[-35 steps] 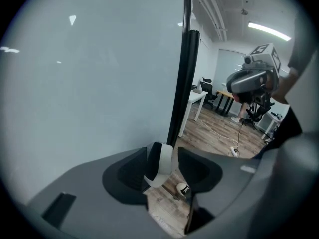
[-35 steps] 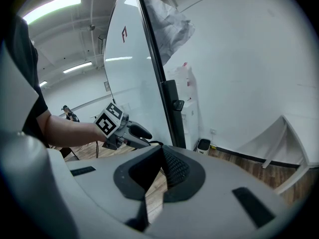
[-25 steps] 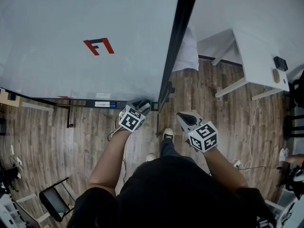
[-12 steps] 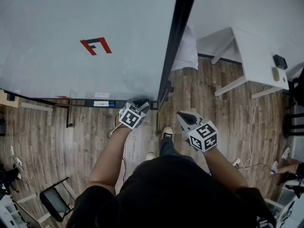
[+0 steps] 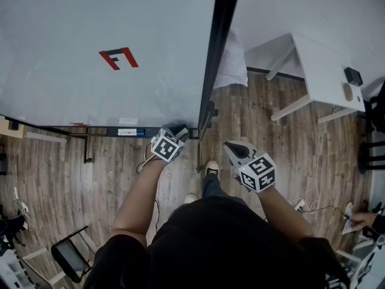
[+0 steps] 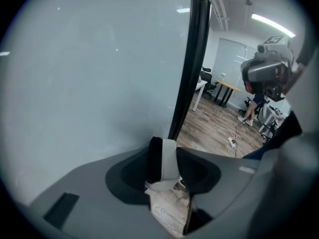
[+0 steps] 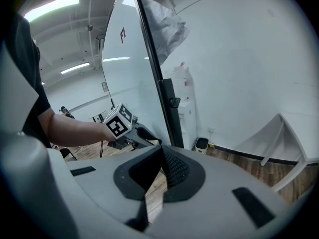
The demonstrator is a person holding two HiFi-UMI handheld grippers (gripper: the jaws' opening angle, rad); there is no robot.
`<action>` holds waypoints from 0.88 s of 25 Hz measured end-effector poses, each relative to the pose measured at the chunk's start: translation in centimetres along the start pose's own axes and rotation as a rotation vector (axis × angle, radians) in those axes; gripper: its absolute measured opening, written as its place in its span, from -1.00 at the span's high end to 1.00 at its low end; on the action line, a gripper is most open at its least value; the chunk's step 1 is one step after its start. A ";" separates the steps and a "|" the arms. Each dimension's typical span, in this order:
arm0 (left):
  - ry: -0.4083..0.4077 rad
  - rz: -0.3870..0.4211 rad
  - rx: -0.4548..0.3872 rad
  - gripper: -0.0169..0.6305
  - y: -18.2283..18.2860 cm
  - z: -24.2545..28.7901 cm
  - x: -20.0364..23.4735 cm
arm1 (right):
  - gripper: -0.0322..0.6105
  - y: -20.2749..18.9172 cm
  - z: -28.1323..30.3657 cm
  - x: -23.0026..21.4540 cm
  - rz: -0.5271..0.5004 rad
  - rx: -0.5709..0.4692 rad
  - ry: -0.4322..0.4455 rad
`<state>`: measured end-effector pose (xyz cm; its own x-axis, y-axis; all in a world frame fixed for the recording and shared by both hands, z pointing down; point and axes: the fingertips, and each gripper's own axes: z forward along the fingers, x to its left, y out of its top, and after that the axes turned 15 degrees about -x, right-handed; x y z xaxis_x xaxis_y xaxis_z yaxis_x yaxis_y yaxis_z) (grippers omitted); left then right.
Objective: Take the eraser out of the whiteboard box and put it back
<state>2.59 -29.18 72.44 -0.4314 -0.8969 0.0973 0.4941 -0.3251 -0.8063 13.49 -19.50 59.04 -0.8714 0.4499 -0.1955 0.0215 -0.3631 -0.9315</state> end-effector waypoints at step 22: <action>0.030 -0.008 -0.006 0.46 0.9 -1.1 -0.1 | 0.91 0.5 -0.3 0.5 -0.011 -0.008 0.011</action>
<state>2.22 -29.00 71.08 -0.4579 -0.8848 0.0861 0.4860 -0.3302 -0.8092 13.19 -19.25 58.39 -0.8663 0.4625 -0.1888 0.0161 -0.3520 -0.9359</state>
